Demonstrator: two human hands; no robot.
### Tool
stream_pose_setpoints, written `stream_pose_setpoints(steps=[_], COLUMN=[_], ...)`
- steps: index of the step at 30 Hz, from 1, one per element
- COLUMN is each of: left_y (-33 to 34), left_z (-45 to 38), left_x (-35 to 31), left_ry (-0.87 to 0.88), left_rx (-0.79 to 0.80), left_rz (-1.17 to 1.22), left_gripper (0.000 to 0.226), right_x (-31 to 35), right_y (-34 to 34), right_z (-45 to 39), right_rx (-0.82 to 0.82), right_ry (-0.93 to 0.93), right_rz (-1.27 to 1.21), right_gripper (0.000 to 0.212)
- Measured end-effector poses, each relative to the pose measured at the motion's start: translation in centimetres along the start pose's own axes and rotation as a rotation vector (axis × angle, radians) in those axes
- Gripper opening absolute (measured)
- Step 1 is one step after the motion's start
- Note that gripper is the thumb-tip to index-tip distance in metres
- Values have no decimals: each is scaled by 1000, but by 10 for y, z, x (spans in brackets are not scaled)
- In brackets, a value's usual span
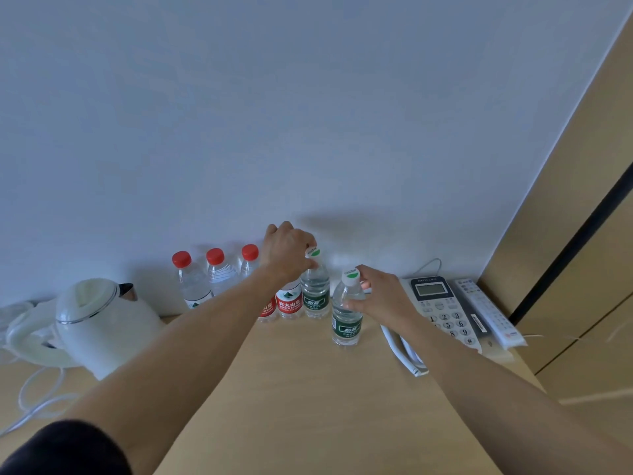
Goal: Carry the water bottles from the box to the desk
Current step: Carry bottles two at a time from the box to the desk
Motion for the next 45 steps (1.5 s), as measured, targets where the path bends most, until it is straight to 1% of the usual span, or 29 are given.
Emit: stream_pose_setpoints(steps=[11, 14, 16, 19, 22, 27, 32, 37, 45], left_y=[5, 4, 0, -6, -5, 3, 6, 7, 5], left_z=[-26, -22, -17, -8, -1, 6, 7, 8, 6], left_x=[1, 0, -1, -5, -4, 1, 6, 5, 3], left_ry=[-34, 0, 45, 144, 192, 193, 166, 159, 139], left_rx=[12, -5, -46, -91, -62, -12, 20, 46, 102], left_rz=[-78, -60, -41, -84, -139, -173, -139, -132, -110], left_gripper=[42, 47, 54, 51, 50, 61, 64, 67, 69], right_x=[-7, -9, -9, -8, -9, -7, 1, 5, 8], right_y=[-3, -8, -13, -18, -19, -16, -10, -8, -6], right_z=[-8, -18, -28, -43, -54, -66, -65, -64, -73], right_rx=[4, -11, -27, -48, -68, -89, -111, -117, -134], right_ry=[18, 15, 7, -6, -2, -24, -127, -179, -162], right_rz=[-2, 25, 43, 64, 36, 9, 98, 143, 138], right_gripper=[45, 42, 42, 51, 54, 57, 71, 65, 66])
Point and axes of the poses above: each hand's wrist, its own z-axis away from the middle knuckle, its own y-axis out of the palm, x = y × z, the point moved 9 cm from there along -z, towards the middle knuckle, and after that the axes turned 3 degrees about z, right-handed, at the moved point
